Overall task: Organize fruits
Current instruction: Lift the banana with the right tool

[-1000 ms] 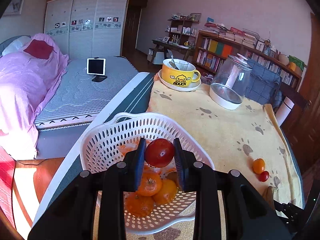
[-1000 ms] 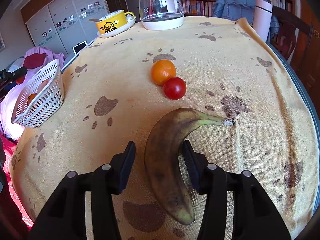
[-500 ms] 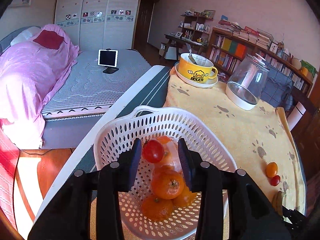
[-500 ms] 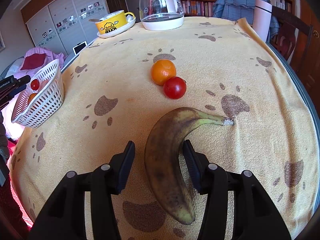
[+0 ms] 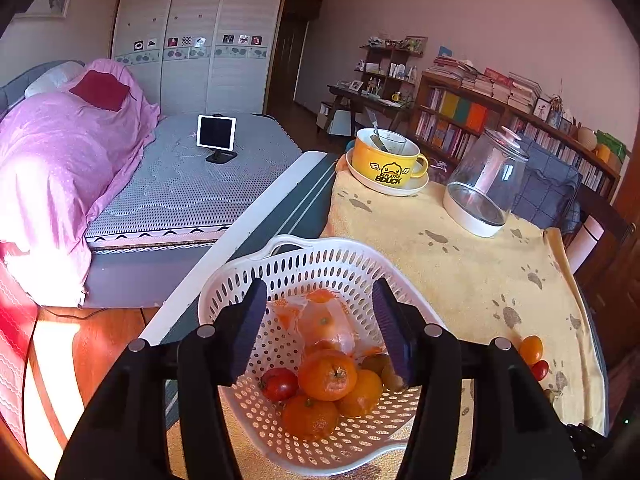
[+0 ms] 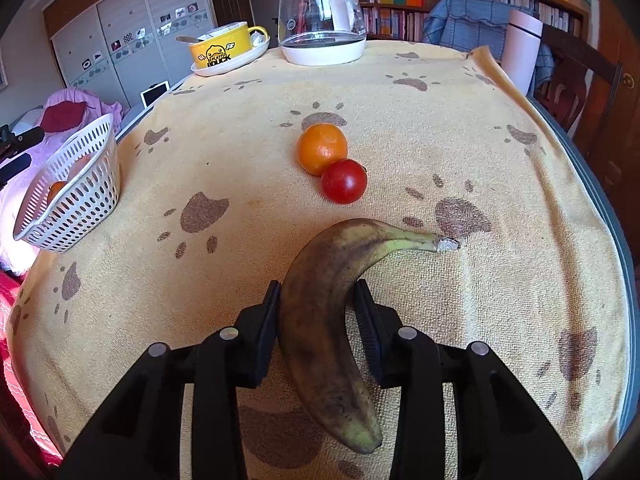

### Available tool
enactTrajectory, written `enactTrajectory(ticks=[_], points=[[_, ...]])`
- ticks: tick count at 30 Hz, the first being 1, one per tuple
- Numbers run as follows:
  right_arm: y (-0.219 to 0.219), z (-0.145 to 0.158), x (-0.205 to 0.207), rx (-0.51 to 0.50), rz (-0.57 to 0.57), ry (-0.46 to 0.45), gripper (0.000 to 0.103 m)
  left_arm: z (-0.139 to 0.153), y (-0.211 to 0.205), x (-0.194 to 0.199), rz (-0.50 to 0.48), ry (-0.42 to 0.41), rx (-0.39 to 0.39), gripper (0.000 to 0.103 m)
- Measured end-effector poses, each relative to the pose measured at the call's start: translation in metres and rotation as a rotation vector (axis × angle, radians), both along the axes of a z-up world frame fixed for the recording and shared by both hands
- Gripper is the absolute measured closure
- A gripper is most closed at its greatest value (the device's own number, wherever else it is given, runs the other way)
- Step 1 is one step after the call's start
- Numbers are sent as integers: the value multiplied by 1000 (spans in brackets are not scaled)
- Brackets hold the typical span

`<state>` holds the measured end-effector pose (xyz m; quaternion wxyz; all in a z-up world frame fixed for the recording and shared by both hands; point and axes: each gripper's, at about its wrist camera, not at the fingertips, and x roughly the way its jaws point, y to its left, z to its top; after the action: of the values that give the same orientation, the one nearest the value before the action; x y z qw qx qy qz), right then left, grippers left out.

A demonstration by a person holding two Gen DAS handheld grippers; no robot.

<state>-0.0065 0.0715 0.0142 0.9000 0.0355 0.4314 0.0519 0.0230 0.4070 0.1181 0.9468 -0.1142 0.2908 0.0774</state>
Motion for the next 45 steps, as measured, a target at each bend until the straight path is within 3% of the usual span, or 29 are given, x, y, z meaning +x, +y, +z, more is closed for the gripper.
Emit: enactTrajectory(ticks=[8, 10, 12, 15, 19, 23, 28, 35, 41, 45], points=[[6, 17, -12, 36, 38, -74, 71, 9, 8, -9, 18, -29, -20, 46], [10, 27, -15, 46, 55, -111, 79, 10, 11, -11, 24, -35, -24, 46], [15, 40, -19, 58, 80, -152, 79, 12, 13, -13, 30, -40, -28, 46], [28, 51, -21, 19, 115, -180, 79, 14, 17, -15, 40, -48, -35, 46], [19, 45, -19, 43, 81, -147, 76, 17, 19, -17, 39, -55, -41, 45], [3, 26, -19, 73, 39, -80, 63, 18, 16, -17, 29, -53, -38, 45], [2, 11, -17, 75, 52, -28, 63, 20, 9, -16, 15, -54, -29, 45], [18, -1, 4, -36, 84, 21, 61, 19, 9, -16, 15, -53, -33, 45], [23, -1, 7, -74, 100, 5, 69, 19, 13, -17, 26, -56, -42, 45], [21, 8, 2, -25, 96, -31, 69, 19, 16, -17, 29, -58, -46, 45]])
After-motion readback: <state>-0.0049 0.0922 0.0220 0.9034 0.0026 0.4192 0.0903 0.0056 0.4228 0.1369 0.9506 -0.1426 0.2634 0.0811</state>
